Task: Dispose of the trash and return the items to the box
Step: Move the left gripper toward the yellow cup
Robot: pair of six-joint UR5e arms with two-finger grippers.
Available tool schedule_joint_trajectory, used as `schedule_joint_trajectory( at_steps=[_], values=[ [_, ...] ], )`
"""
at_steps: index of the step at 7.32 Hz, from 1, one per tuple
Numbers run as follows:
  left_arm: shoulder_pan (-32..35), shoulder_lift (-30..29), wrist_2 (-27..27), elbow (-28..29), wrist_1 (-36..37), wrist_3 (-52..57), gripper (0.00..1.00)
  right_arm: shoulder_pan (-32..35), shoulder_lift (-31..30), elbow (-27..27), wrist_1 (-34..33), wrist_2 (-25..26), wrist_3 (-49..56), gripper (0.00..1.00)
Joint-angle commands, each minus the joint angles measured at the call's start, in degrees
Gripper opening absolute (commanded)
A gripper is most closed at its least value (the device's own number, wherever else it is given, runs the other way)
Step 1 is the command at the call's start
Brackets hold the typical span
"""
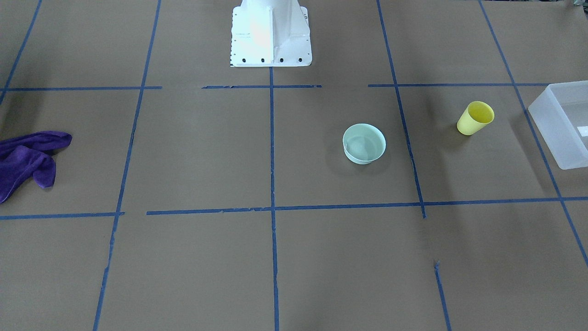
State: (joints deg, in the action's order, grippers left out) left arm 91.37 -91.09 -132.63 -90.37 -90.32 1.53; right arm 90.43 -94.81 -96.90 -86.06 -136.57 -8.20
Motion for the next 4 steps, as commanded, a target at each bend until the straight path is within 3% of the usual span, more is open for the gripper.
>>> schedule_joint_trajectory(
  at_steps=[1,3,4],
  values=[
    [-1.88,-0.14,-0.09,-0.33,-0.91,-0.12,1.00,0.01,0.06,0.13,-0.07,-0.01,-0.06,1.00],
    [-5.21,-0.05,-0.09,-2.78,-3.20,-0.91,1.00,0.01,-0.11,0.22,0.10,-0.01,-0.14,1.00],
    [-8.19,-0.05,-0.17,-6.10,-3.29,-7.70,1.00,0.01,-0.11,-0.04,0.11,-0.01,-0.23,1.00]
  ],
)
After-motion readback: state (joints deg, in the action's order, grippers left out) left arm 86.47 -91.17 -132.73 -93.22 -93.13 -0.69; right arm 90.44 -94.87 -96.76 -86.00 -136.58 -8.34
